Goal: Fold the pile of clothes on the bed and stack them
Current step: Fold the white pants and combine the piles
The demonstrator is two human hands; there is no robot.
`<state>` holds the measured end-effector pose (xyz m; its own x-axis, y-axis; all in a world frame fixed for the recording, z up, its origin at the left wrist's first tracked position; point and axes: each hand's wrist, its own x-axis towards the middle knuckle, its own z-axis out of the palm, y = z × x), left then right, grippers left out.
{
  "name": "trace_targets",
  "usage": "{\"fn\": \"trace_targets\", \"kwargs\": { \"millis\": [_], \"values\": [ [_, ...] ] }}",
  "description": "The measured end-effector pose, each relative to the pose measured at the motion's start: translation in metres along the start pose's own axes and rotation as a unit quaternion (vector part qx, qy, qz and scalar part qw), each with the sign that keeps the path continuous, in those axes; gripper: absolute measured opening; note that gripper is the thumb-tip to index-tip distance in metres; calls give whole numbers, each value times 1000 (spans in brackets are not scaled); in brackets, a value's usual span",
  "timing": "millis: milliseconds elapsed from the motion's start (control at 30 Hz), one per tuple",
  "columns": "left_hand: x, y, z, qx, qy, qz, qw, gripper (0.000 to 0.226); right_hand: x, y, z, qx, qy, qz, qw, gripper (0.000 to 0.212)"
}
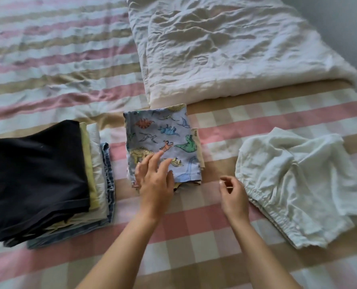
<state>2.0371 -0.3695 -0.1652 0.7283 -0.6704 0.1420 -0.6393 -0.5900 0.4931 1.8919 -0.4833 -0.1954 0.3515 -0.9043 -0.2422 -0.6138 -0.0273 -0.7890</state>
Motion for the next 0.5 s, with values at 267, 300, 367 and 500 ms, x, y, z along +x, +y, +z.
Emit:
{"fn": "trace_targets", "kwargs": {
  "millis": [267,300,367,500],
  "values": [
    [-42,99,75,-125,-116,186,968,23,-26,80,-96,-88,92,25,992,17],
    [-43,106,88,-118,-144,189,964,26,-27,88,-103,-127,101,22,986,20],
    [-43,115,115,-77,-201,179,960,37,-30,105,-115,-196,105,-4,975,28],
    [-34,117,153,38,-247,179,952,56,-34,130,-123,-277,93,-29,956,51]
  ]
}}
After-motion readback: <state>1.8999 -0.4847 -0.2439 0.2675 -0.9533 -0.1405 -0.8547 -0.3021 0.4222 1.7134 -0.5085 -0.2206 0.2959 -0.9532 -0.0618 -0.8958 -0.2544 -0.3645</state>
